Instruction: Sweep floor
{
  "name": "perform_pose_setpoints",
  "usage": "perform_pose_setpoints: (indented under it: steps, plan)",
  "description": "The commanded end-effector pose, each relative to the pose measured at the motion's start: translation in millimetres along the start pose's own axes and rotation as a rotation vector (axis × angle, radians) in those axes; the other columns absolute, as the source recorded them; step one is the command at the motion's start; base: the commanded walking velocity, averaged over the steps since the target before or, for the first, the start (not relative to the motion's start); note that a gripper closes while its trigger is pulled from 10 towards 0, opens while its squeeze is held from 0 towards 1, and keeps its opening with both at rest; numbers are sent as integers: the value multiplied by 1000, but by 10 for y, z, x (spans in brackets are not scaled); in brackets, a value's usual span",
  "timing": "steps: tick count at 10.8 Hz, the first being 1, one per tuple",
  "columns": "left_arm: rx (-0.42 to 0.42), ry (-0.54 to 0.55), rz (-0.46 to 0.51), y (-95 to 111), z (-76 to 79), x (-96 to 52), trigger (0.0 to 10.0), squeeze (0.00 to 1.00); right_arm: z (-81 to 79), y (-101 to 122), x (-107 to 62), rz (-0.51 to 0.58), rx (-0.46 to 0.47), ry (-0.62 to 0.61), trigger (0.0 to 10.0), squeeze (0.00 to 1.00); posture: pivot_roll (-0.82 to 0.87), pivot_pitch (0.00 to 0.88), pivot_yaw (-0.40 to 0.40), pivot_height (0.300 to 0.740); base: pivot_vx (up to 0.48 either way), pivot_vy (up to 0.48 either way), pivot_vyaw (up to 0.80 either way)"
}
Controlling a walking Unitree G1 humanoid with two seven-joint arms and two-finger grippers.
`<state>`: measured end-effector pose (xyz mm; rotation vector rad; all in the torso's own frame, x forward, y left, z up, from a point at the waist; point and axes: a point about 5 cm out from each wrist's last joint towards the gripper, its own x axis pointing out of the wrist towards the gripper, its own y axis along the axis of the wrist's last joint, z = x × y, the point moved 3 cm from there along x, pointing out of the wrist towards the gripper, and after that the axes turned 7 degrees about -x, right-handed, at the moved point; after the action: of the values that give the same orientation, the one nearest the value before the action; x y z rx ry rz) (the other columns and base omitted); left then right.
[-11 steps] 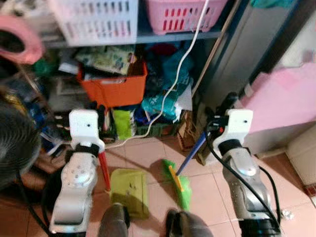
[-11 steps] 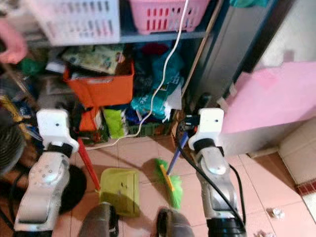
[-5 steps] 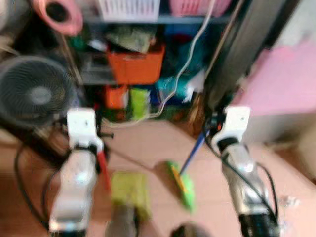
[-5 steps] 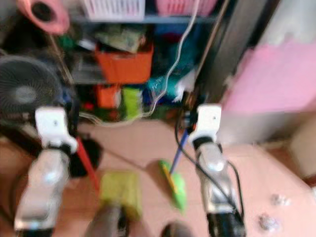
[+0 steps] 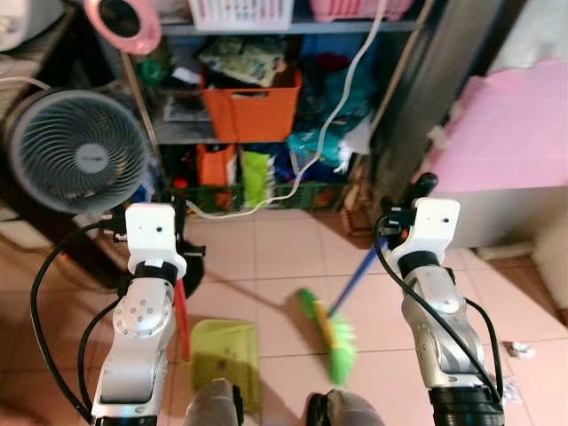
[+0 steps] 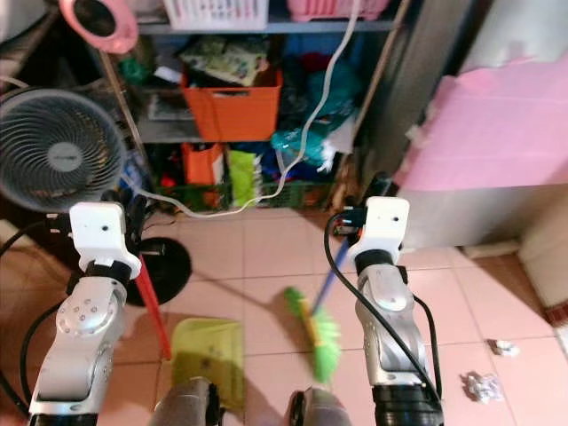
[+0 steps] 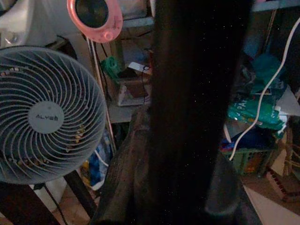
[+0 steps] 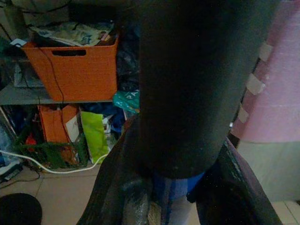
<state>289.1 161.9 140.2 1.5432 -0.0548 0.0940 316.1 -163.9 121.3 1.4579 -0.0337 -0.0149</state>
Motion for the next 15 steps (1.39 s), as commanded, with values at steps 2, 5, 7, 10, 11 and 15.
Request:
perform_pose_setpoints:
  steps: [2, 5, 7, 10, 11, 15]
  plan:
    - [-1, -14, 63, 135, 4, 66, 10000, 0, -37, 20, 41, -8, -22, 37, 10000, 0, 57, 100, 2, 740, 0, 0, 0]
    - [-3, -27, 60, 152, 55, 68, 10000, 0, -53, 18, 51, -14, 24, 38, 10000, 0, 63, 97, -4, 740, 0, 0, -133]
    - [-40, -47, 56, 176, 94, 87, 10000, 0, -17, 4, 92, -23, 41, 13, 10000, 0, 64, 106, -1, 740, 0, 0, -800]
    - [-47, -60, 56, 193, 122, 100, 10000, 0, 21, -4, 98, -29, 36, -10, 10000, 0, 62, 116, 1, 740, 0, 0, -800]
    - [-57, -60, 56, 199, 135, 106, 10000, 0, 26, -9, 101, -30, 36, -14, 10000, 0, 62, 117, 2, 740, 0, 0, -800]
    - [-55, -61, 52, 207, 130, 115, 10000, 0, 95, -27, 93, -31, 55, -53, 10000, 0, 61, 124, 7, 740, 0, 0, -725]
